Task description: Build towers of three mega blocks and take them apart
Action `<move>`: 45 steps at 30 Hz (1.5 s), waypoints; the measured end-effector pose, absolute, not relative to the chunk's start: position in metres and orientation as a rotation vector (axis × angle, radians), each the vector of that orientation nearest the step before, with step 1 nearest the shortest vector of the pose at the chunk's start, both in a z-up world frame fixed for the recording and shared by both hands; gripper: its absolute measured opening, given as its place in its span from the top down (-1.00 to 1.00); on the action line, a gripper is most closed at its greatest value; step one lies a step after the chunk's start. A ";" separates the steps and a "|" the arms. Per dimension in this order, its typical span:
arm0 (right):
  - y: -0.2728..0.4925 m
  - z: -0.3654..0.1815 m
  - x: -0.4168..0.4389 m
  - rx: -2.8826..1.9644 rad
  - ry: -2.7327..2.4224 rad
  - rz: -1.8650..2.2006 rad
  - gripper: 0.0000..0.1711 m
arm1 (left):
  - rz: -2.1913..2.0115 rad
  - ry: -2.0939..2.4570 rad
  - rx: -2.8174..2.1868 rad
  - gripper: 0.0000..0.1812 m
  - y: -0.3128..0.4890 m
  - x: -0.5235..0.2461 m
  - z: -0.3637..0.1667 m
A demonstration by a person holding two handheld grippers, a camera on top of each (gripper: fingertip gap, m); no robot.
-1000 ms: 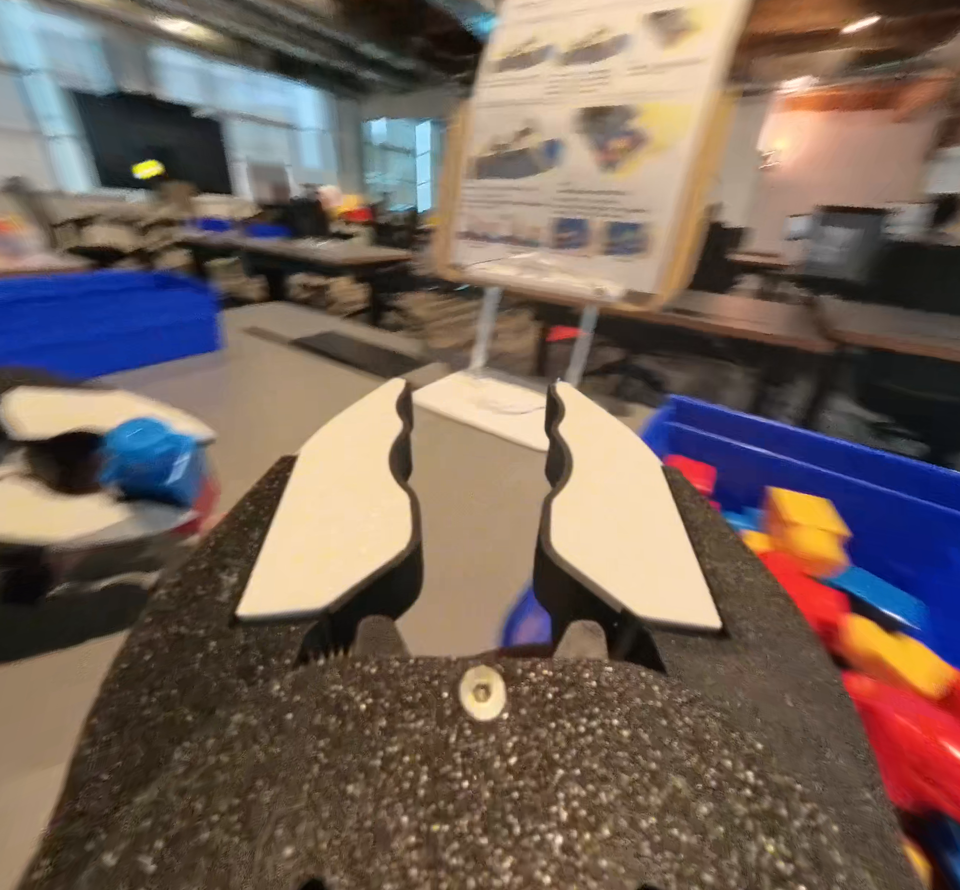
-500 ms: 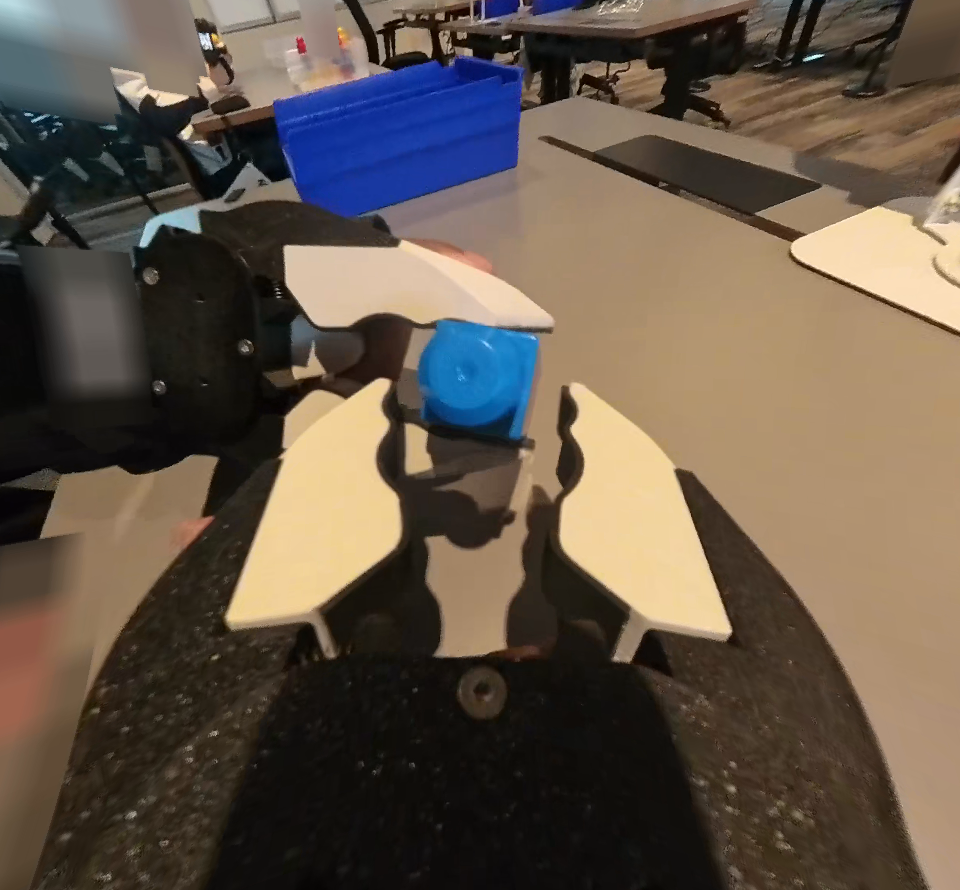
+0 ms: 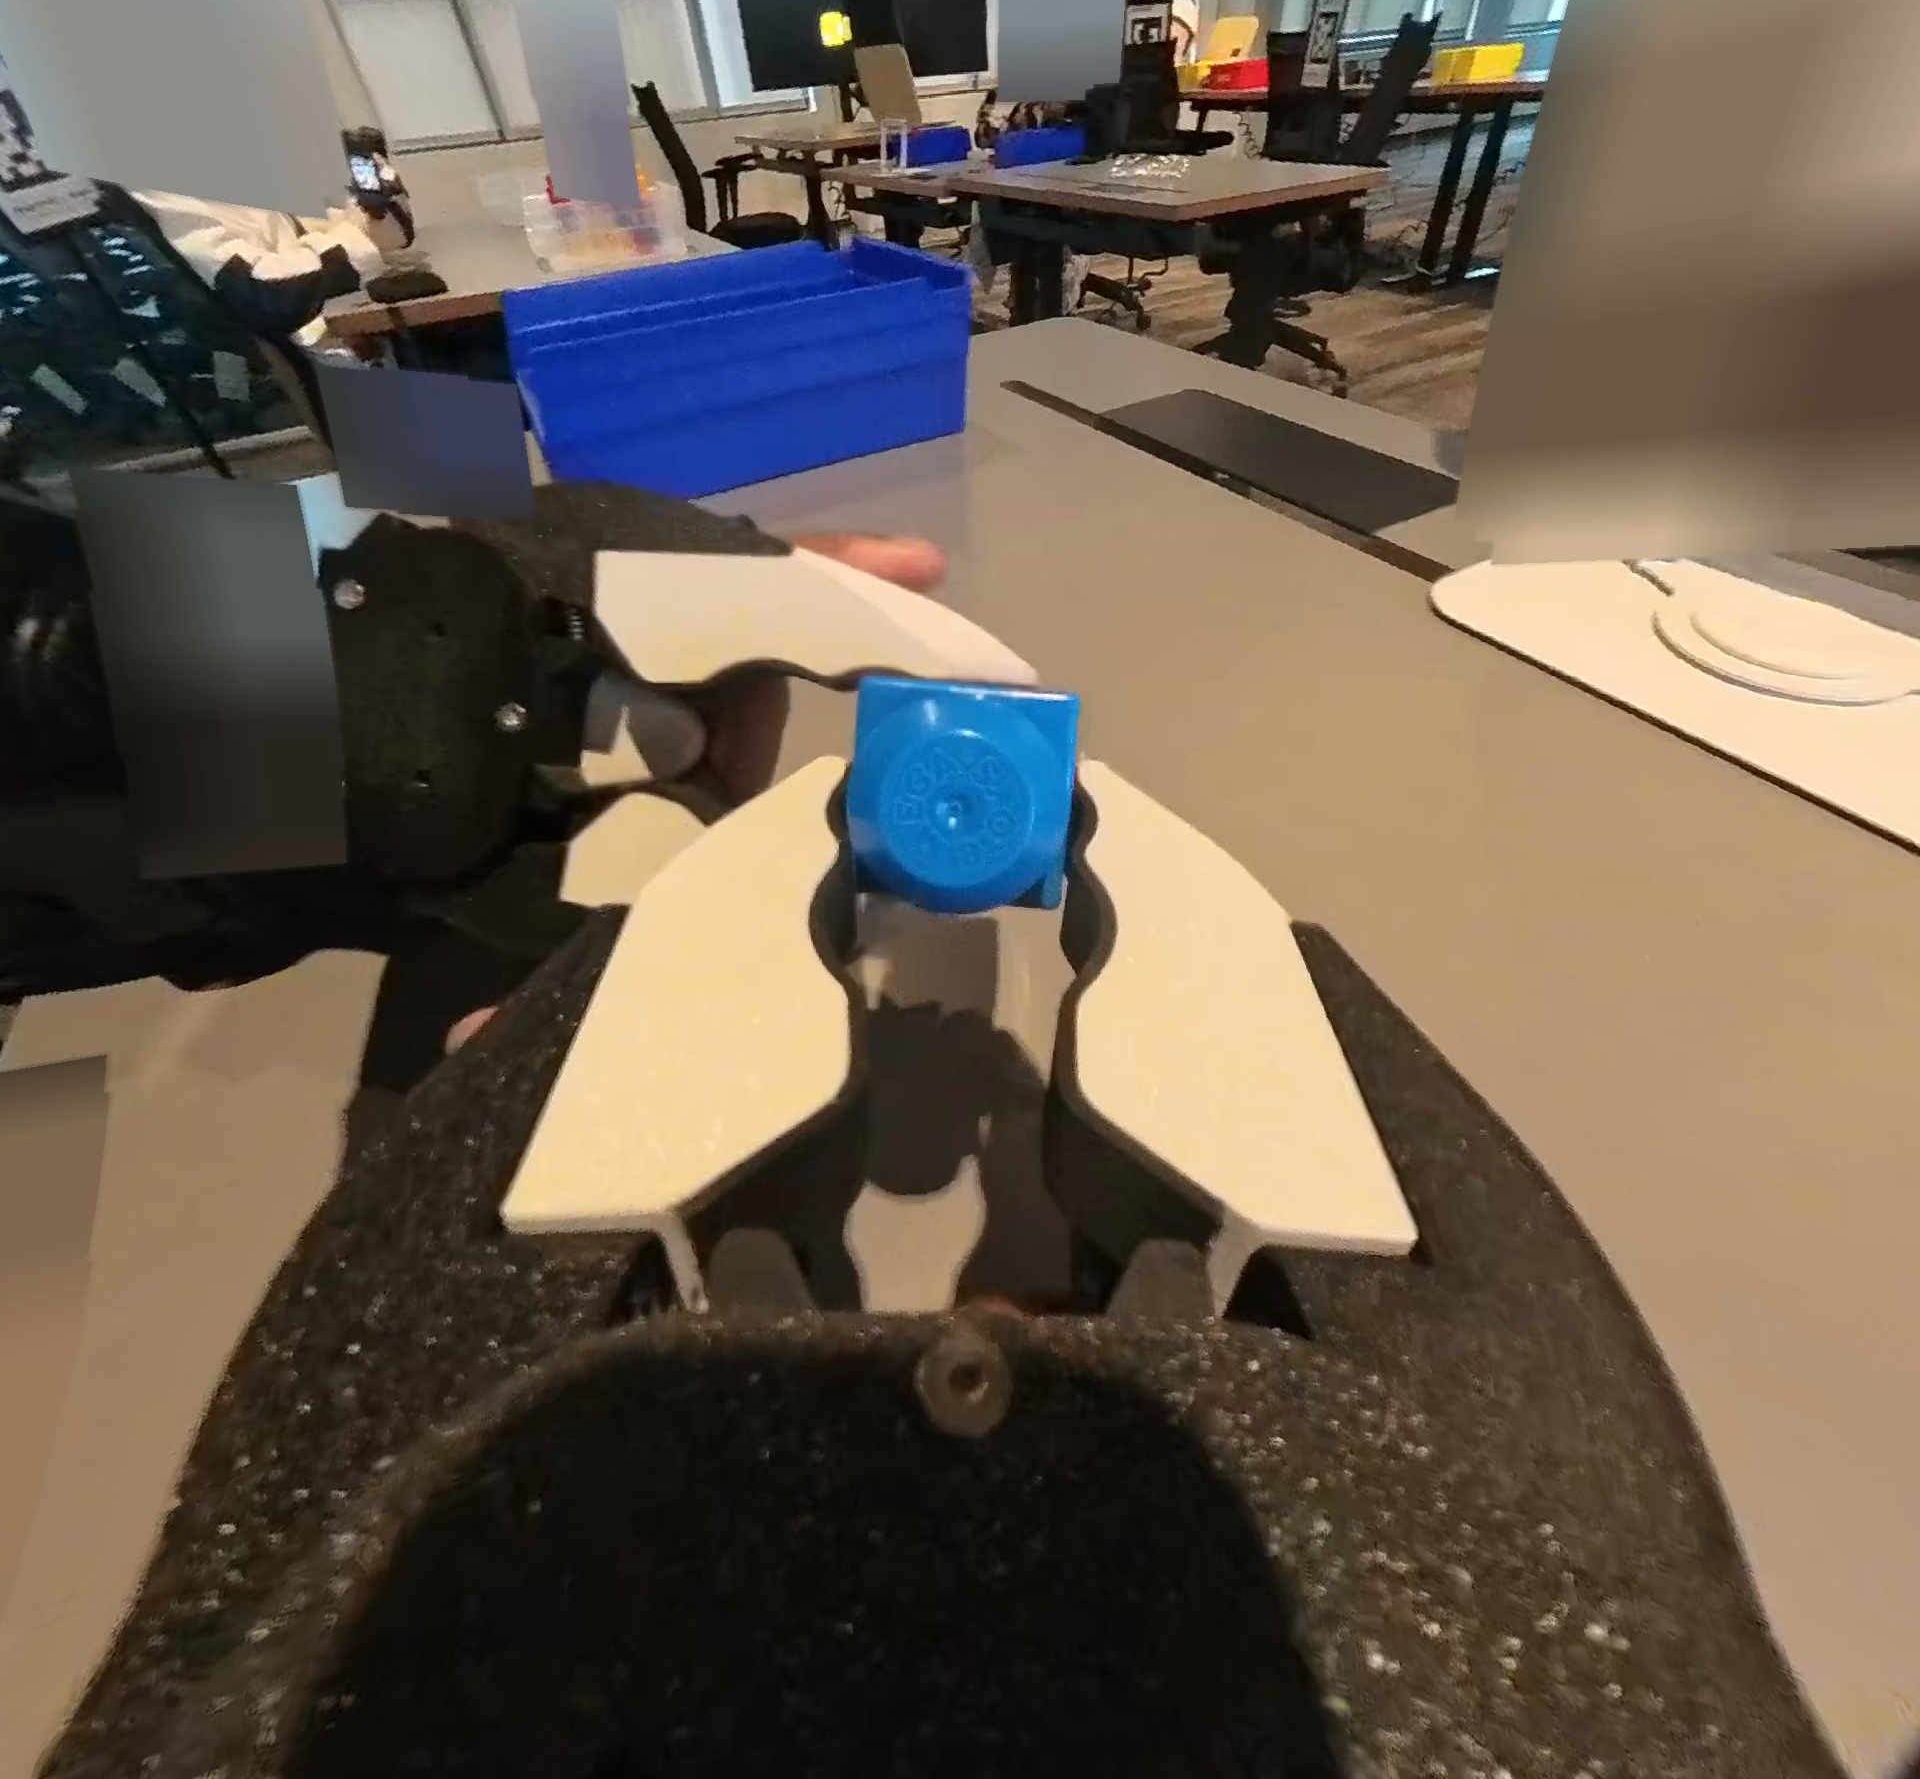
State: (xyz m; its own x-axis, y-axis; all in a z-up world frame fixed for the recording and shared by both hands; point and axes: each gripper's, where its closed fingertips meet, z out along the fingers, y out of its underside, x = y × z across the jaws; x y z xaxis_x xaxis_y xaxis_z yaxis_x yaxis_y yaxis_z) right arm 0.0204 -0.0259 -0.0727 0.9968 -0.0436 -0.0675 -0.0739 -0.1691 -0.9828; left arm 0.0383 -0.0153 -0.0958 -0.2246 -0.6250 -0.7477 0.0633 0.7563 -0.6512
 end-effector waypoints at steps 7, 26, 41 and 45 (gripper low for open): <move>-0.026 -0.064 0.010 -1.679 0.073 0.128 0.57 | -0.778 1.717 -0.470 0.60 -0.021 0.034 -0.092; -0.139 0.043 0.088 -1.062 0.340 -0.241 0.58 | -1.309 1.814 -0.793 0.61 -0.027 0.031 -0.099; -0.216 -0.019 0.192 -1.385 0.788 -0.653 0.38 | -1.237 1.837 -0.710 0.61 -0.037 0.027 -0.099; -0.208 0.013 0.168 -1.209 0.651 -0.507 0.45 | -1.235 1.822 -0.716 0.61 -0.035 0.028 -0.098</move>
